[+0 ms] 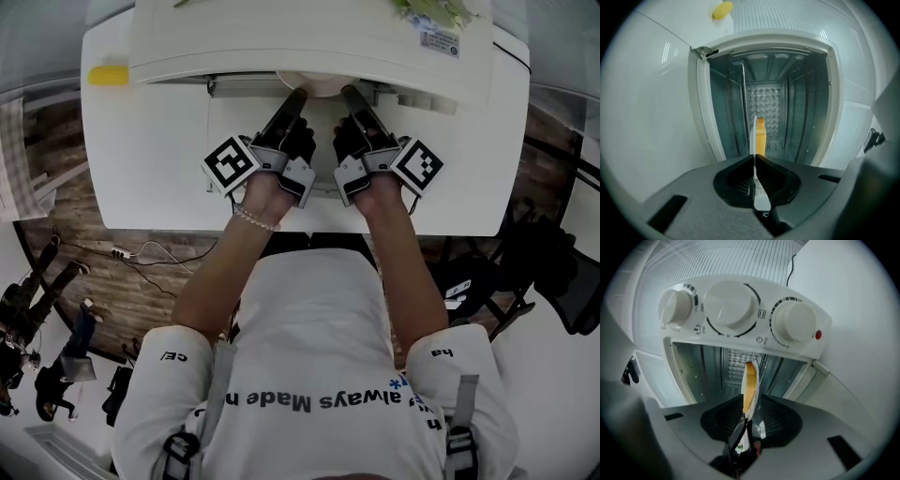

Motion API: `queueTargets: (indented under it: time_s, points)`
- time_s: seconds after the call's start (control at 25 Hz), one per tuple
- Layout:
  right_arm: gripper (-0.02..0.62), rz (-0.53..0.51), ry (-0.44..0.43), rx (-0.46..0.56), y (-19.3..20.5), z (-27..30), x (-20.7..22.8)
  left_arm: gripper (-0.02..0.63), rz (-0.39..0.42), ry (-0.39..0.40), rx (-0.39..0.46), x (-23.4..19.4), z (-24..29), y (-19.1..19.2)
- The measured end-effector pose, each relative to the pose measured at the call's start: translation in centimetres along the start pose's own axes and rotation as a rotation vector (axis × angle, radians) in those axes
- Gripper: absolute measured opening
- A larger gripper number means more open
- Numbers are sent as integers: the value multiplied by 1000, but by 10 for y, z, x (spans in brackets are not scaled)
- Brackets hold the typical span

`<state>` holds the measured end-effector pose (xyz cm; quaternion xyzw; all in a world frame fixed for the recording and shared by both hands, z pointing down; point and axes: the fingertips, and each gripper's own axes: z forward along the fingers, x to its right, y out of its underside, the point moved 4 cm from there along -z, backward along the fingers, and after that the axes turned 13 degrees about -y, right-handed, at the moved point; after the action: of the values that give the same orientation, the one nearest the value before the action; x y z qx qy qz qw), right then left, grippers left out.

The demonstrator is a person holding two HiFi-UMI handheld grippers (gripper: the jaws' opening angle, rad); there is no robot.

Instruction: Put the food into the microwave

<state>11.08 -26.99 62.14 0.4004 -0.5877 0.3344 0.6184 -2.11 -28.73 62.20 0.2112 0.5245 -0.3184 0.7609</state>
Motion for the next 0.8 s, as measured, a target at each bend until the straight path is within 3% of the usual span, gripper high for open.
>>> queueTargets:
  time_s: [0.12,0.32,0.8]
  points:
    - [89,-4,6,-61,16,4,0,20,6,1,1,2,3,-3]
    - [26,30,21,-46,18,14,5,20,18,7,-6,5,12,-8]
    - [25,48,19,-9,3,38,10,21,37,-8,-21,5,36,-25]
